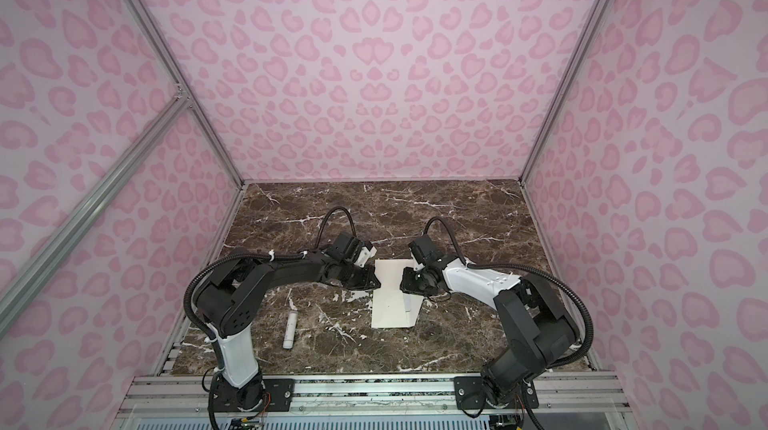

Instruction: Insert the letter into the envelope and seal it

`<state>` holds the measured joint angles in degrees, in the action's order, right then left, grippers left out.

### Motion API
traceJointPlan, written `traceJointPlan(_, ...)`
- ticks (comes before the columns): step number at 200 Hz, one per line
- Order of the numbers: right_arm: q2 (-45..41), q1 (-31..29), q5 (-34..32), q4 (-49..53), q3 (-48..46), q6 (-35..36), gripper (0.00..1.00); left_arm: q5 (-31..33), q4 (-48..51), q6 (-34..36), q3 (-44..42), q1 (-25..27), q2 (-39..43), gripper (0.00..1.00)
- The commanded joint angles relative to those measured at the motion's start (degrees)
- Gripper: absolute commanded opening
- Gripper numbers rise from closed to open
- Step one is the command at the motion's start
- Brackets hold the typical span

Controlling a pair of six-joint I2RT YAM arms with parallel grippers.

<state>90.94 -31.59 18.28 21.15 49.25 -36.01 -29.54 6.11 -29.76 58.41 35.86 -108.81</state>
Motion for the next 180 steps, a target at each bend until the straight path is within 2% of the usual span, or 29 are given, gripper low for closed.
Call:
traceJointPlan(1,1.06,0.56,-0.42,0.5,0.13,1.12,0.4,4.49,5.68,0.97,-0.03,-0.08,-0.17,0.09)
traceJointPlan(52,2.97,0.92,2.49,-2.29,-0.65,0.71,0.29,4.49,5.84,1.19,-0.22,-0.08,-0.21,0.09)
traceJointPlan(180,1.26,2.87,7.45,-8.03,-5.17,-1.69,0.14,4.3,5.18,0.89,-0.93,-0.08,-0.02,0.09)
